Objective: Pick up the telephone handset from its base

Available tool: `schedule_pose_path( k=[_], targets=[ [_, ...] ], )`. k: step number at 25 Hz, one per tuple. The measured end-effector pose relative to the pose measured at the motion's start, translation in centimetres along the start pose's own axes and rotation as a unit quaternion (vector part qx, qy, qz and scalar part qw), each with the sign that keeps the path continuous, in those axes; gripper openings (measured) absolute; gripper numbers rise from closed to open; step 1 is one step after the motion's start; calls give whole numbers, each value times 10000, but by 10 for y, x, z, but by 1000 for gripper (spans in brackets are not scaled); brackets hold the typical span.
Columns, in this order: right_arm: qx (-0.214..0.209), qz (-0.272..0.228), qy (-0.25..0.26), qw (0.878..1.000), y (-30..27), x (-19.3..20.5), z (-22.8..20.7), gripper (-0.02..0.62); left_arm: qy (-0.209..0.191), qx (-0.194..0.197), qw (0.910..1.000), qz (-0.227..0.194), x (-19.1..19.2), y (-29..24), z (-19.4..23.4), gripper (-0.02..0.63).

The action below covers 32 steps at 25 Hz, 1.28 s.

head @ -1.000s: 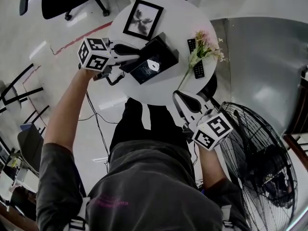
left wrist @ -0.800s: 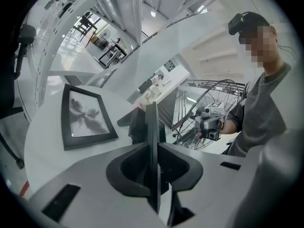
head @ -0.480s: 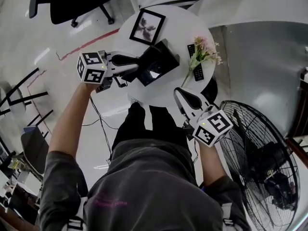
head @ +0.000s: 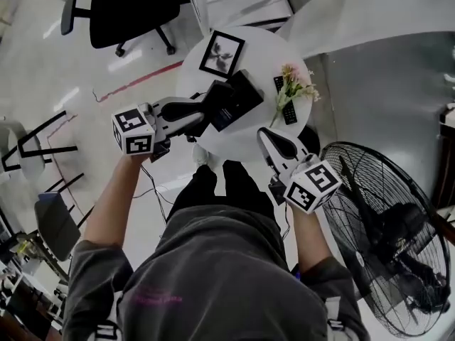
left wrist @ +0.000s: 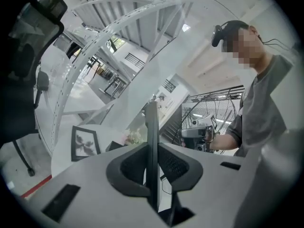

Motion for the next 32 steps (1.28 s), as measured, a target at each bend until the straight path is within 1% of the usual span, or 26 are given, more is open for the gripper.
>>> schedule_pose_path(
  k=[5,15,24,29,32],
  targets=[
    [-11,-168,199,9997,10,-9,20,20,-217,-247,9988,-356,-17,21,-30,78],
    [-56,-459,509,9976,30,-24,59,20,-494,-470,9939,-868,-39,57,-92,78],
    [-45,-619,719,9955,48,-30,86,20,-744,-812,9858,-1266,-48,97,-124,78],
    [-40,-708,786,9944,54,-34,98,20,-843,-842,9824,-1440,-55,112,-142,78],
    [-64,-771,839,9935,54,-37,107,20,-920,-839,9816,-1445,-55,118,-148,78]
  ],
)
Point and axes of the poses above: the fingertips, and each gripper's own axes: y backward along the fingers, z to its left, x out of its underside, the point moved 1 cm from there along y, backward along the fingers, and after that the axes turned 3 degrees about -x, right-handed, at the moved point
